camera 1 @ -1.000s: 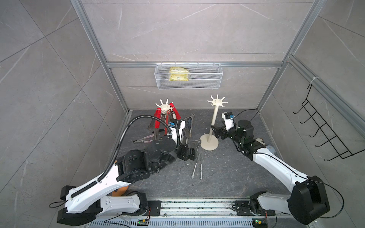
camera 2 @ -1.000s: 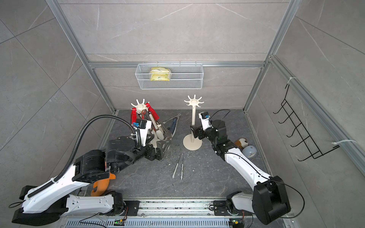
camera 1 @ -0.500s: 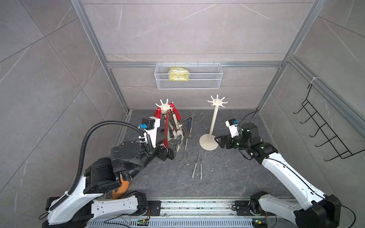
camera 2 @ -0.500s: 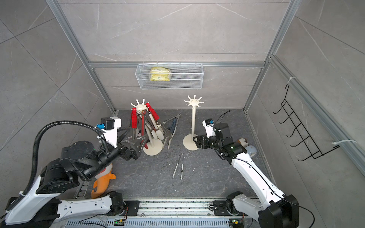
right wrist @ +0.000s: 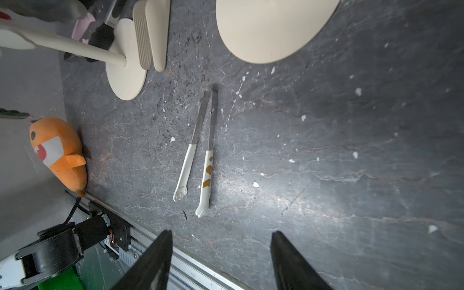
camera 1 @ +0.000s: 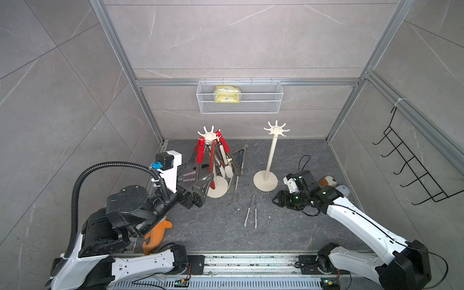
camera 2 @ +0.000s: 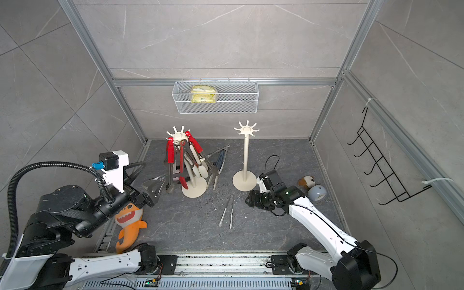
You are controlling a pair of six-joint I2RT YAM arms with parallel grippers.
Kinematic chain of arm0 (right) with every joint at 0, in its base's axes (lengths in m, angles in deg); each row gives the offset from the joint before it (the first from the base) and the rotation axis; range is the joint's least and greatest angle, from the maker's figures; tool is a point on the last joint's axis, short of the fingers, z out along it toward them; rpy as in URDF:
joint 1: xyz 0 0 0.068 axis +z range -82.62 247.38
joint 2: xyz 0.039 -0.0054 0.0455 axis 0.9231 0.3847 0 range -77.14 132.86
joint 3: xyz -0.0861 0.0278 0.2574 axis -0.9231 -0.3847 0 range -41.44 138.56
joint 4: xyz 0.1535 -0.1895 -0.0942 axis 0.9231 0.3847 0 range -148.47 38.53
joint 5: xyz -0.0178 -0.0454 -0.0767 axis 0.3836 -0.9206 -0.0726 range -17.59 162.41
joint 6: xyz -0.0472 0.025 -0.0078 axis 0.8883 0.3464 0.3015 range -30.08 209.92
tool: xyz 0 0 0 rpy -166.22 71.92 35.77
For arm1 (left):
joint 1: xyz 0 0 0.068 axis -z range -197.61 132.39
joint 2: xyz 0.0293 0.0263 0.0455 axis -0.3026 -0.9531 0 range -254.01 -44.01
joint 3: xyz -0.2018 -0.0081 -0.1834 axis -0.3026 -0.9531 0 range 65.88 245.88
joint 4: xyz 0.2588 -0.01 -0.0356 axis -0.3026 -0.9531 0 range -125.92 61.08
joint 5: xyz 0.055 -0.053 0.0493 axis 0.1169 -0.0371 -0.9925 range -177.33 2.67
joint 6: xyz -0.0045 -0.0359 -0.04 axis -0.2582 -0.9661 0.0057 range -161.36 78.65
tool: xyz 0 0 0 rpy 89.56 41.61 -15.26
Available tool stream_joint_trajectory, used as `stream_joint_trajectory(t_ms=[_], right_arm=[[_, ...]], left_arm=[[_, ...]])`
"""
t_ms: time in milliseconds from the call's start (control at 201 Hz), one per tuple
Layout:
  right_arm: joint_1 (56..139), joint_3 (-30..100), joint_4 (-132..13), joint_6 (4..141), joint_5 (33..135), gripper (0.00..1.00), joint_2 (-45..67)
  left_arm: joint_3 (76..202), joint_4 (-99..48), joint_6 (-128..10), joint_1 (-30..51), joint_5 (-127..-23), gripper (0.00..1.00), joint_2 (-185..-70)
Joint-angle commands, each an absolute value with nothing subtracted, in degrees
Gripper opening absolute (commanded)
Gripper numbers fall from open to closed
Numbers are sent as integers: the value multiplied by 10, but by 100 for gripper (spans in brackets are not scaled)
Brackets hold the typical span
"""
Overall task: Hang food tongs on kitchen utensil racks
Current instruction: Pick up the food tongs from the center of the board.
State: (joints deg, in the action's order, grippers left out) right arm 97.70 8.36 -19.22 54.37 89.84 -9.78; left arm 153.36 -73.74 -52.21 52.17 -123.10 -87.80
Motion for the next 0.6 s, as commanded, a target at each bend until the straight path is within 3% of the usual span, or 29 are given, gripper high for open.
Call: stream_joint_trajectory(t_ms=[0, 329, 592], right_arm=[[1021, 89, -180, 477, 859, 62, -55], [1163, 184, -173, 407, 769, 54, 120], [1198, 222, -179, 400, 750, 46, 202]], left_arm=[[1533, -736, -515, 523, -1248, 99, -869], [1518, -749, -530, 523, -1223, 99, -866], [1503, -744, -532, 523, -1198, 99, -852]])
